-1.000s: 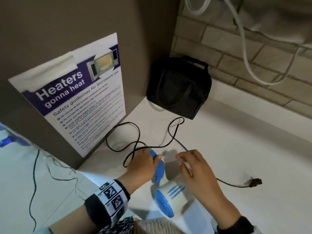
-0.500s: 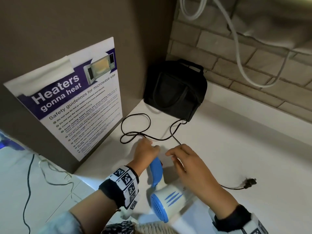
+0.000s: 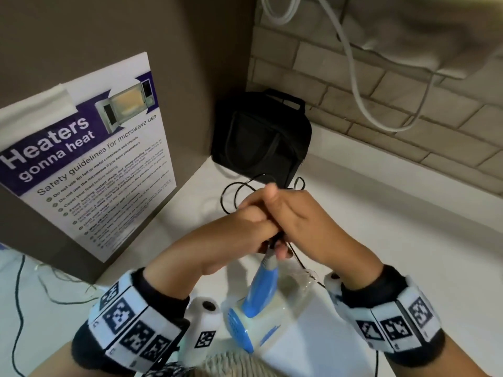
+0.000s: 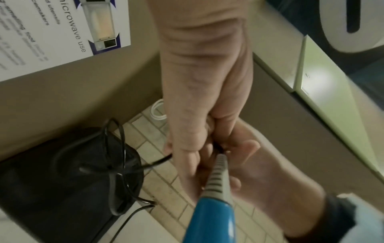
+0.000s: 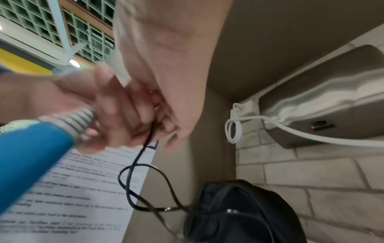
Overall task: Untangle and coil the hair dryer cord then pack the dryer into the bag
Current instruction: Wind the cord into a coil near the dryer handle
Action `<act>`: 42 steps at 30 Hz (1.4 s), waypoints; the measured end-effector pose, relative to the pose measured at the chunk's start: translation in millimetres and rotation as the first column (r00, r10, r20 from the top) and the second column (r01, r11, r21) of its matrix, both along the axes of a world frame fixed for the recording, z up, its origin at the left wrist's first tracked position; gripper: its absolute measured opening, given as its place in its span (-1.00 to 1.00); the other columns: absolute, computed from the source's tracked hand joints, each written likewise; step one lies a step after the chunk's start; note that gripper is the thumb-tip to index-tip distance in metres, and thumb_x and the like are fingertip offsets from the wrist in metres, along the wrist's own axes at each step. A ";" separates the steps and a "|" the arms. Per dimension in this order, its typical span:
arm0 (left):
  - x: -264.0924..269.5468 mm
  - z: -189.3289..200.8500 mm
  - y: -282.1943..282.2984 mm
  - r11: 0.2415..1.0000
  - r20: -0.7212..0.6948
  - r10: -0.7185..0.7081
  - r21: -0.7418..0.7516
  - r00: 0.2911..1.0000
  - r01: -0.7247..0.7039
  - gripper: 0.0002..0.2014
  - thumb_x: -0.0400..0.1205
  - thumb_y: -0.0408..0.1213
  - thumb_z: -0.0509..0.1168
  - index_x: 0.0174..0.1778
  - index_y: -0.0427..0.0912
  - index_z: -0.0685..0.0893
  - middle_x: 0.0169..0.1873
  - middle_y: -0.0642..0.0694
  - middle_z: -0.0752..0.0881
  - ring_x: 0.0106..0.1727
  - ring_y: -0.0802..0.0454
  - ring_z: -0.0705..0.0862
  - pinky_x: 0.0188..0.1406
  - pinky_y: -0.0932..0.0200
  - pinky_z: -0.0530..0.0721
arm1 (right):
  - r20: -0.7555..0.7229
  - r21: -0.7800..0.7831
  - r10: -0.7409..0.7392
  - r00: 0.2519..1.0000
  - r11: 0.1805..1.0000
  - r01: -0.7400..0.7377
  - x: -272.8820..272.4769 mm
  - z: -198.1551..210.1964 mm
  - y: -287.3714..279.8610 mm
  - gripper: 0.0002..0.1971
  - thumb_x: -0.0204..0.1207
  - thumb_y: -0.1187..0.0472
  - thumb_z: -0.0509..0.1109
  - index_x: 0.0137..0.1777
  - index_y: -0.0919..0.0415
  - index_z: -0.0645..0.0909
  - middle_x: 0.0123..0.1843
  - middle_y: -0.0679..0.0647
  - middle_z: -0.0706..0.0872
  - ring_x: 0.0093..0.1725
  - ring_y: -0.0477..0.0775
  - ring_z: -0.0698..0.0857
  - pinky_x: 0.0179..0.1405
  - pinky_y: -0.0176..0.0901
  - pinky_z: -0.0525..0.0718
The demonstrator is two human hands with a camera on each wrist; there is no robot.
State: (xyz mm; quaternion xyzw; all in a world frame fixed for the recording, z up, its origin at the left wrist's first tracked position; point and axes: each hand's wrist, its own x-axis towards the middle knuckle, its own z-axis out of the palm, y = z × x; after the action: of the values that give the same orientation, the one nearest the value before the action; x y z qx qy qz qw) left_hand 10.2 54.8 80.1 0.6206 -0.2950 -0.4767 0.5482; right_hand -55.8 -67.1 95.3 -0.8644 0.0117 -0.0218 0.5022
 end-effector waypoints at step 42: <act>90.9 -15.3 -41.1 0.948 -0.527 0.059 -0.237 0.848 -0.214 -0.50 0.76 -0.03 -0.10 0.46 -0.27 0.44 0.16 -0.30 0.77 0.14 -0.21 0.78 -0.10 -0.05 0.80 | -0.192 -0.337 -0.244 0.950 0.926 0.170 -63.9 -84.3 -6.0 -0.48 0.46 -0.38 -0.18 0.21 -0.19 0.41 -0.33 -0.52 0.57 -0.34 -0.13 0.54 -0.17 -0.18 0.62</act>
State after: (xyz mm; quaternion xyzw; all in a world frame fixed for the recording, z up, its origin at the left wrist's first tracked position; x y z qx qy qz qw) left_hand 101.1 13.8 64.9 0.4044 -0.1589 -0.5361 0.7238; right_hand -119.6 -73.1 11.0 -0.9240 0.1580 0.0237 0.3473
